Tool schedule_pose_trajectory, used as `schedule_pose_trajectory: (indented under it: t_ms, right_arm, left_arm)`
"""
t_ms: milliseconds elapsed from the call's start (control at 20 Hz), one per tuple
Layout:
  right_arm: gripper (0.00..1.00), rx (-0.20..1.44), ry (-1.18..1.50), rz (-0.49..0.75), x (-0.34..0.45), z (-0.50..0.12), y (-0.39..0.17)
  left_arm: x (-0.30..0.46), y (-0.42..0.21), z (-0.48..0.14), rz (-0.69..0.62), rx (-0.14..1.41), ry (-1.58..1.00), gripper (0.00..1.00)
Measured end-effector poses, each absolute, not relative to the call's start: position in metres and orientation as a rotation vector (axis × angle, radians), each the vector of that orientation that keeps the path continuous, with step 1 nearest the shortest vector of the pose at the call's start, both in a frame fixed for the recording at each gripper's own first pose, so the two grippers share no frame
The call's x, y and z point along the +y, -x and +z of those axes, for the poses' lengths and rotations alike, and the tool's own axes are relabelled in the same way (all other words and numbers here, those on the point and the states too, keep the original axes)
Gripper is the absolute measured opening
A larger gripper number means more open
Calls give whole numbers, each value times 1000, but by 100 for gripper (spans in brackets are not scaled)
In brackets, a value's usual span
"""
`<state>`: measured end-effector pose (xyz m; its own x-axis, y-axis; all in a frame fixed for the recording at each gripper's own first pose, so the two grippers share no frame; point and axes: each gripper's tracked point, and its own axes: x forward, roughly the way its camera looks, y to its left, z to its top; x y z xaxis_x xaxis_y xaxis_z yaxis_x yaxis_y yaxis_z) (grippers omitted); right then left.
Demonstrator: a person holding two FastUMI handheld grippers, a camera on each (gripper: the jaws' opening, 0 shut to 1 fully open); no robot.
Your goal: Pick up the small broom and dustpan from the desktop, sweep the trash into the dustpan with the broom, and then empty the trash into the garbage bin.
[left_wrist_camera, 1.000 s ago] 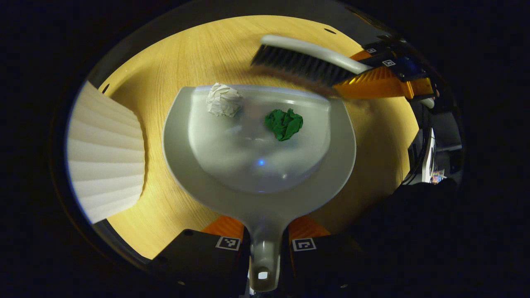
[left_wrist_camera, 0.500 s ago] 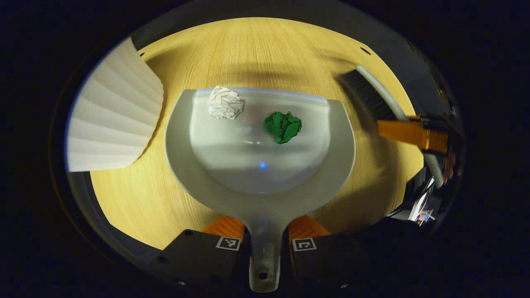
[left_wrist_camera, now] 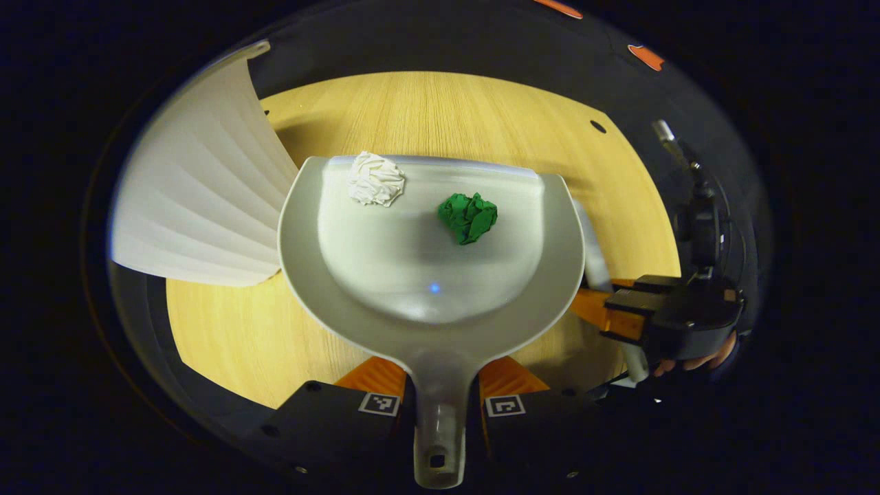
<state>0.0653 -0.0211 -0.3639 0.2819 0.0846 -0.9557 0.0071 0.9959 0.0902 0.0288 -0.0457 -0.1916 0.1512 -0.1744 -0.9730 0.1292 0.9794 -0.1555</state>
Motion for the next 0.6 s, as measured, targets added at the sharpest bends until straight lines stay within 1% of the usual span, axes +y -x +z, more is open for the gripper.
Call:
schedule_pose_trajectory:
  t_ms: [200,400,500,600]
  right_arm:
    - [35,1289,-63,59,-22,-362,-63]
    - [35,1289,-41,85,-19,-366,-59]
    - [35,1295,-35,98,-19,-369,-58]
    - [35,1298,-25,109,-18,-370,-57]
  left_arm:
    - [-38,-29,-162,-260,1283,41,31]
    - [-32,-34,-150,-305,1211,47,30]
    - [-25,-44,-136,-303,1189,59,30]
    - [-12,-57,-126,-264,1162,67,30]
